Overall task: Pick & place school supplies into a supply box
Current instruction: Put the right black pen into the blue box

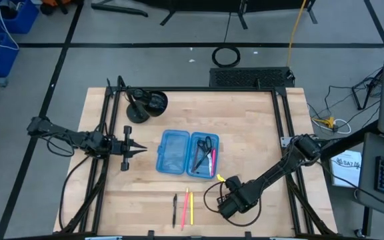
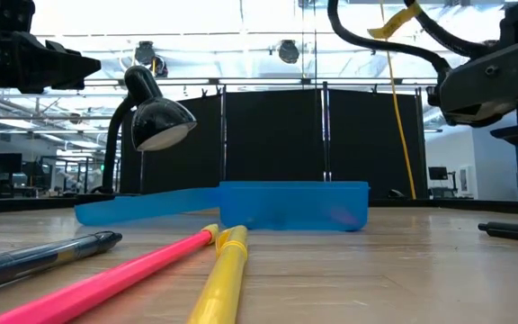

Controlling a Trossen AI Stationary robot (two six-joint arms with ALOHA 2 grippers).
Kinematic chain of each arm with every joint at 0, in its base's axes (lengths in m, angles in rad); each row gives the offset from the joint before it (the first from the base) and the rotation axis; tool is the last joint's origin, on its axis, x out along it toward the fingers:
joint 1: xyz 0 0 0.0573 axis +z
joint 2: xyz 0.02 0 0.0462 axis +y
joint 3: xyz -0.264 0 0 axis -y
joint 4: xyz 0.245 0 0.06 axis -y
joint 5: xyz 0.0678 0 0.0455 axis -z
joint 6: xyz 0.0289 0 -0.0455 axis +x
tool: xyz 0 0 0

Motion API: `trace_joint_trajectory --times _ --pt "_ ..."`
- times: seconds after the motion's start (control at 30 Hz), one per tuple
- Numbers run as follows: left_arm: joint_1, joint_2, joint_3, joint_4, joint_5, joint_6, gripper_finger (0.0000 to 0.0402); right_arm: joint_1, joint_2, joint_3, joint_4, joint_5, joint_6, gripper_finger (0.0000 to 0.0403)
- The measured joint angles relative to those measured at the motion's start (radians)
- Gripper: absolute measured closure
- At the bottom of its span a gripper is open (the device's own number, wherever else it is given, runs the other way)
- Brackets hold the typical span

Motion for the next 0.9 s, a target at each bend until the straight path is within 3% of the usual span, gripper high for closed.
trace_joint_trajectory --times 0.2,0.43,0.6,0.9 --pt "0.000 0.000 0.000 0.001 0.000 0.001 0.0364 -0.001 0.001 -0.065 0.005 -0.044 -0.031 0.0297" --pt "0.000 0.000 0.000 0.000 0.002 0.001 0.0364 -0.003 -0.005 -0.082 0.011 -0.058 -0.087 0.0383" --pt "0.000 0.000 0.000 0.001 0.002 0.001 0.0364 -0.008 -0.055 -0.079 0.021 -0.051 -0.097 0.0377" --pt "0.000 0.000 0.000 -0.002 0.001 0.000 0.0364 -0.007 -0.214 -0.078 0.027 0.090 -0.052 0.0384"
